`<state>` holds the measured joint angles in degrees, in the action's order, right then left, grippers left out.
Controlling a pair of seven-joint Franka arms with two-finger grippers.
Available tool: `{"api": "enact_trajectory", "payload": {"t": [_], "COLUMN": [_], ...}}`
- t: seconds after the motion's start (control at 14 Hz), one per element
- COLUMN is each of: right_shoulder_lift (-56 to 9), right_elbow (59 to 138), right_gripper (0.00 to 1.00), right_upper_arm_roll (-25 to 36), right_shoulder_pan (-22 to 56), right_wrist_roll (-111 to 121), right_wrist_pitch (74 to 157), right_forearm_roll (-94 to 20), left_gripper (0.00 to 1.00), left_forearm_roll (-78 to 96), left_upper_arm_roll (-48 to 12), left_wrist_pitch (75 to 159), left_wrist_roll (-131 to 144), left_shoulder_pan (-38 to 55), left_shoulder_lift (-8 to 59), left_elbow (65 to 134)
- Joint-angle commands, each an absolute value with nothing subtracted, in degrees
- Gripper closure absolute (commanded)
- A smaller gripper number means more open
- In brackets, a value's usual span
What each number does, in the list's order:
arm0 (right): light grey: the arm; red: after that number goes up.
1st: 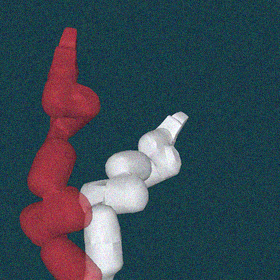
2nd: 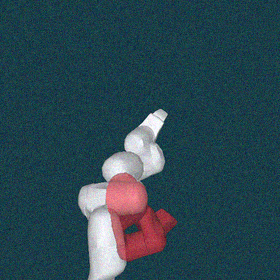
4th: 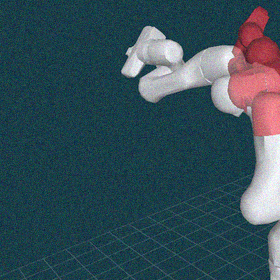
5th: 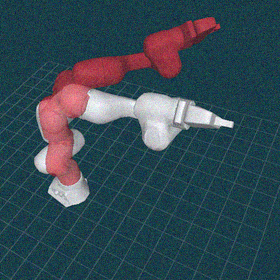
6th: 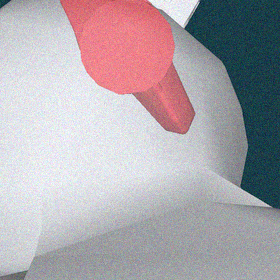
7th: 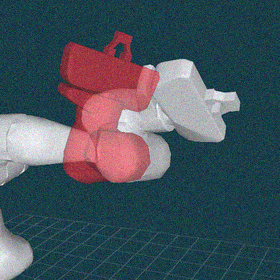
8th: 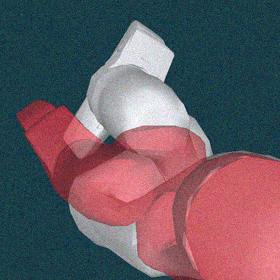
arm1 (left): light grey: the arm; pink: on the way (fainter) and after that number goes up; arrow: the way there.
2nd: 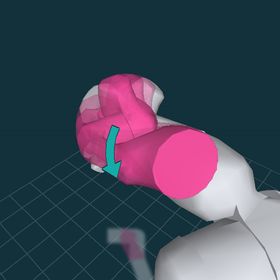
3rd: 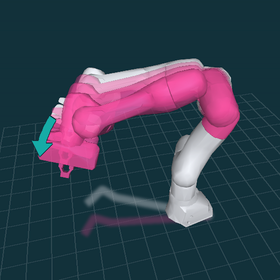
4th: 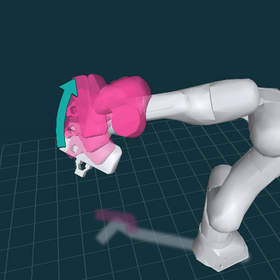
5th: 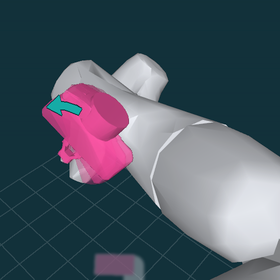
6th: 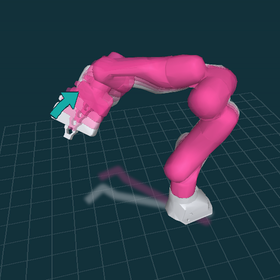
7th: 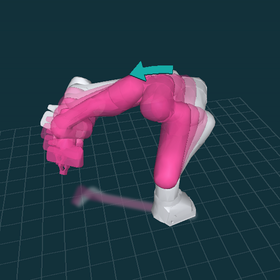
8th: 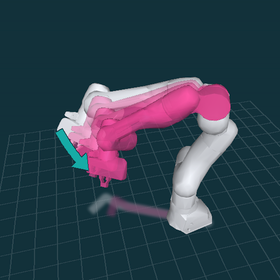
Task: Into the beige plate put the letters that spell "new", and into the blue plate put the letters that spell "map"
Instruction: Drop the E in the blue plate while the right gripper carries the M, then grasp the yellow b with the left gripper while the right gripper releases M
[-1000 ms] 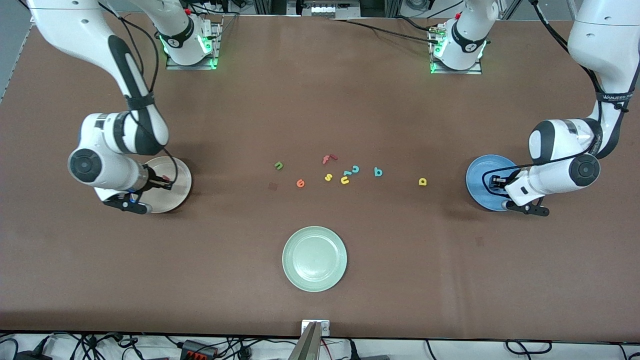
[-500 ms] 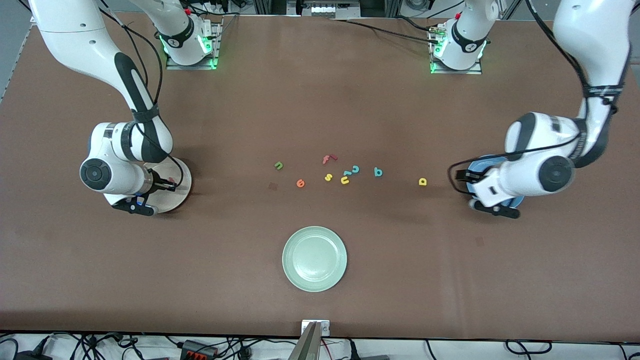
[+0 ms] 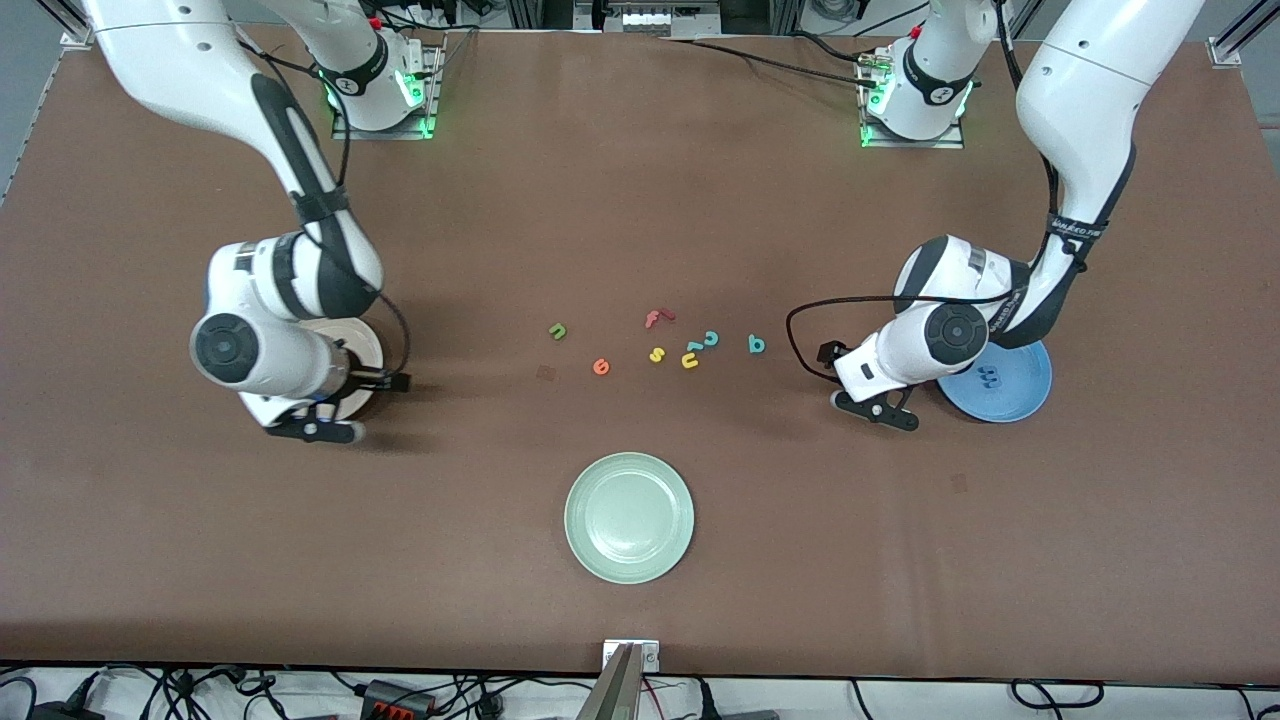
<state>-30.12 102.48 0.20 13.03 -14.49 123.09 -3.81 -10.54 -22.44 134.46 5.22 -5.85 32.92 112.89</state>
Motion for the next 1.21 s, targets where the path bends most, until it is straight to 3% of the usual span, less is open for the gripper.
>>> {"api": "enact_trajectory", "payload": {"t": [0.0, 0.29, 0.43, 0.57, 0.71, 0.79, 0.93, 1.14], "right_shoulder_lift": [-29.88, -31.55, -32.6, -34.18, -35.59, -36.03, -36.21, -37.44], "right_elbow": [103.53, 103.62, 103.45, 103.45, 103.45, 103.45, 103.71, 103.89], "right_gripper": [0.0, 0.0, 0.0, 0.0, 0.17, 0.17, 0.19, 0.3], "right_upper_arm_roll": [-2.19, -2.2, -2.2, -2.2, -2.2, -2.2, -2.11, -2.11], "right_shoulder_pan": [15.27, 24.59, 27.85, 30.49, 32.07, 33.12, 34.19, 34.98], "right_wrist_roll": [-14.77, -13.97, -13.97, -13.97, -13.89, -13.8, -13.89, -13.89], "right_wrist_pitch": [124.88, 129.54, 131.56, 134.9, 136.49, 136.58, 136.5, 136.41], "right_forearm_roll": [-5.01, -4.22, -4.13, -4.04, -3.96, -3.52, -1.07, -1.05], "left_gripper": [0.14, 0.38, 0.45, 0.68, 0.82, 0.88, 0.89, 0.89], "left_forearm_roll": [-12.04, -12.04, -12.04, -12.04, -12.04, -12.04, -12.04, -12.22], "left_upper_arm_roll": [-22.68, -22.68, -22.68, -22.68, -22.76, -22.76, -22.68, -22.24], "left_wrist_pitch": [139.82, 140.1, 140.01, 140.01, 139.84, 139.49, 133.72, 116.43], "left_wrist_roll": [5.89, 8.16, 9.93, 9.93, 9.93, 9.93, 9.67, 9.23], "left_shoulder_pan": [-6.33, -6.5, -6.42, -6.24, -5.89, -5.89, -6.15, -6.85], "left_shoulder_lift": [31.64, 31.29, 31.2, 31.11, 31.03, 30.42, 27.44, 23.21], "left_elbow": [117.15, 118.65, 119.09, 119.27, 119.18, 119.09, 117.96, 111.47]}}
